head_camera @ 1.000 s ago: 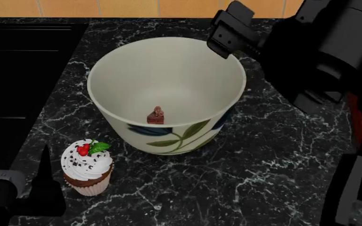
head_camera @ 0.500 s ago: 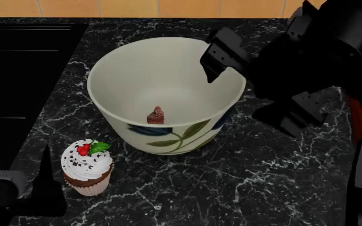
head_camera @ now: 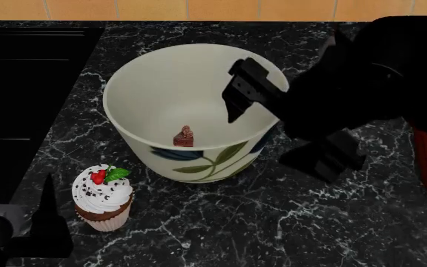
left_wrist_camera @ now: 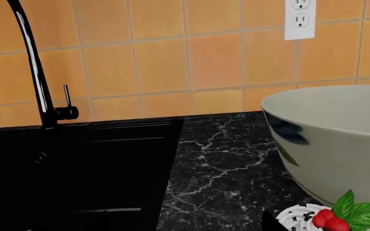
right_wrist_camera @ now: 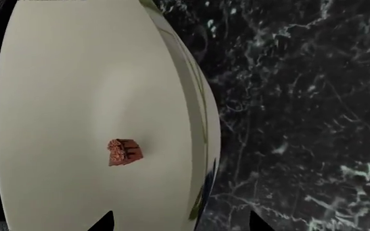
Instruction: Pick up the bowl with cake and place it on the tray. Pick up the cupcake and place it on the tray.
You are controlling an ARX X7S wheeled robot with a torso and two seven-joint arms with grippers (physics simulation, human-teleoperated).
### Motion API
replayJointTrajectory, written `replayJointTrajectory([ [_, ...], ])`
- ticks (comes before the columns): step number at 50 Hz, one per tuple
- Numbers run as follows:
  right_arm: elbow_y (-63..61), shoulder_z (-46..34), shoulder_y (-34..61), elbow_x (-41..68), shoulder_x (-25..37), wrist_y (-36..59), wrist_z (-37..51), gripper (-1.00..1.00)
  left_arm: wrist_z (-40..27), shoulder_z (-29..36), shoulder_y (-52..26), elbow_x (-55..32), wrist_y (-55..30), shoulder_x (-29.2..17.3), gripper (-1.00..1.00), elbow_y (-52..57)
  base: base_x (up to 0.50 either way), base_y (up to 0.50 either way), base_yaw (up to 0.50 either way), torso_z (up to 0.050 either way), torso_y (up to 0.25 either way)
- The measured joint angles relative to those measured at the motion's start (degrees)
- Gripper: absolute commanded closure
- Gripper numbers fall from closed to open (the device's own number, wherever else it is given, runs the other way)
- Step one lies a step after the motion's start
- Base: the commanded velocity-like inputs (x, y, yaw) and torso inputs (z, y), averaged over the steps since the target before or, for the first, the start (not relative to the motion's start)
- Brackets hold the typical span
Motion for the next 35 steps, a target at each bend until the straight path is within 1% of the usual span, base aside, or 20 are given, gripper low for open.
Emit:
replayJointTrajectory([
  [5,0.1,-7.6,0.6,5.2,-0.1,-0.6,-2.3,-1.0,-0.1,-0.1,0.2,-0.2,0.3,-0.2,-1.0,0.1,0.0,0.0,0.0,0.0,0.0],
  [6,0.1,-8.8,0.7,6.0,-0.1,-0.7,-2.7,1.0,-0.1,-0.1,0.3,-0.2,0.3,-0.2,-1.0,0.1,0.0,0.0,0.0,0.0,0.0],
  [11,0.2,-14.2,1.0,8.7,-0.2,-0.9,-4.3,1.0,-0.3,-0.1,0.4,-0.4,0.5,-0.3,-1.0,0.0,0.0,0.0,0.0,0.0,0.0],
  [18,0.0,-18.5,1.5,11.2,-0.3,-1.2,-6.2,1.0,-0.4,-0.1,0.6,-0.5,0.9,-0.5,-1.0,-0.2,0.0,0.0,0.0,0.0,0.0],
  [28,0.0,-22.2,2.2,12.2,0.2,-1.6,-8.6,1.0,-0.5,0.0,0.9,-0.7,1.6,-0.7,-1.0,-0.8,0.0,0.0,0.0,0.0,0.0],
  [35,0.1,-22.7,3.3,12.4,0.9,-1.8,-8.2,1.0,-0.6,0.0,1.4,-1.1,1.7,-1.0,-1.0,-0.1,0.0,0.0,0.0,0.0,0.002],
])
